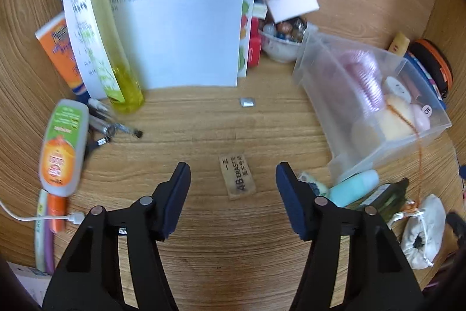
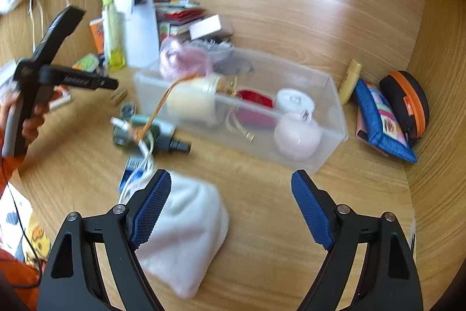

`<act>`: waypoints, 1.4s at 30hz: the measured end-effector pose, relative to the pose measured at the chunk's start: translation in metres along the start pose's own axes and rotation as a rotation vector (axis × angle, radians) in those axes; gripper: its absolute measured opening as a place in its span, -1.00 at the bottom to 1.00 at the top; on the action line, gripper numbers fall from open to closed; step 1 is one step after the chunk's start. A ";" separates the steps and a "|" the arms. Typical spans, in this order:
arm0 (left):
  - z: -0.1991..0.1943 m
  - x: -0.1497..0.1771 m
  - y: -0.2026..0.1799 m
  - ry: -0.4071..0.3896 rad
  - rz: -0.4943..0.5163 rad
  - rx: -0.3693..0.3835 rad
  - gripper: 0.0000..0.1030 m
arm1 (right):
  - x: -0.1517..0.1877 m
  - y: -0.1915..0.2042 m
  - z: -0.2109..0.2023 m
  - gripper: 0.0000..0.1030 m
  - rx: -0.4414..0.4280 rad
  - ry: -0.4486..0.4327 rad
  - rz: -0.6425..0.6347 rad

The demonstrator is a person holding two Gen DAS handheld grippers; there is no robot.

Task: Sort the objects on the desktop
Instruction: 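Withdraw both open tools from the clear box, then grasp the beige eraser with the left tool while the right tool grasps the white drawstring bag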

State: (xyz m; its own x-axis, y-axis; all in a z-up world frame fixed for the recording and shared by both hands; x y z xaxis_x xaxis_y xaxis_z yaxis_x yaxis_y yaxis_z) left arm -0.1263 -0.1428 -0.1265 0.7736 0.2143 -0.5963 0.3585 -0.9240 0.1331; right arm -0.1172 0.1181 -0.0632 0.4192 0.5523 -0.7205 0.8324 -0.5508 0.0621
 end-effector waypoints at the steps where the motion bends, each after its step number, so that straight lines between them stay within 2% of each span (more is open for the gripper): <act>1: 0.002 0.001 -0.001 0.001 0.001 -0.001 0.19 | 0.005 0.004 0.002 0.61 -0.023 0.015 0.010; 9: 0.012 0.004 -0.012 0.012 0.027 -0.009 0.15 | 0.016 0.034 0.010 0.61 -0.141 0.050 0.051; 11: 0.014 0.006 -0.013 0.013 0.032 -0.018 0.08 | 0.022 0.038 0.019 0.61 -0.129 0.082 0.044; 13: 0.015 0.008 -0.015 0.025 0.027 0.007 0.07 | 0.027 0.040 0.025 0.61 -0.126 0.110 0.049; 18: 0.017 0.009 -0.012 0.024 0.015 0.003 0.04 | 0.031 0.042 0.029 0.76 -0.113 0.118 0.043; 21: 0.017 0.010 -0.011 0.017 0.014 -0.016 -0.09 | 0.034 0.046 0.035 0.93 -0.102 0.135 0.018; 24: 0.016 0.008 -0.010 0.010 0.013 -0.034 -0.25 | 0.042 0.041 0.048 0.93 -0.053 0.180 0.009; 28: 0.016 0.006 -0.009 0.002 0.015 -0.048 -0.45 | 0.043 0.030 0.054 0.98 -0.089 0.181 0.091; 30: 0.016 0.005 -0.009 -0.002 0.019 -0.057 -0.51 | 0.041 0.023 0.054 0.96 -0.080 0.172 0.104; 32: 0.015 0.004 -0.010 -0.005 0.025 -0.053 -0.54 | 0.039 0.025 0.051 0.67 -0.090 0.162 0.087; 33: 0.017 0.002 -0.010 -0.007 0.027 -0.050 -0.55 | 0.039 0.026 0.051 0.60 -0.085 0.161 0.078; 35: 0.016 -0.001 -0.011 -0.013 0.025 -0.042 -0.55 | 0.037 0.026 0.048 0.23 -0.088 0.145 0.075; 38: 0.013 -0.002 -0.009 -0.021 0.009 -0.031 -0.55 | 0.034 0.023 0.045 0.01 -0.120 0.130 0.112; 42: 0.009 -0.004 -0.003 -0.025 -0.020 -0.022 -0.55 | 0.031 0.010 0.038 -0.12 -0.144 0.105 0.171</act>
State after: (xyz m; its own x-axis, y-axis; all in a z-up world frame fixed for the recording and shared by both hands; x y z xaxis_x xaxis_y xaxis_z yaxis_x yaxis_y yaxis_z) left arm -0.1355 -0.1441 -0.1315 0.7531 0.2244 -0.6185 0.3855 -0.9123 0.1385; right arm -0.1098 0.1054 -0.1113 0.5878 0.5250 -0.6155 0.7859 -0.5510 0.2806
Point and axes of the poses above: each gripper's, at about its wrist camera, not at the fingertips, and z roughly the way its jaws point, y to its left, x to its underside, the point moved 10 cm from there along z, roughly the way its jaws point, and after that the axes turned 13 degrees about -x, right-handed, at the moved point
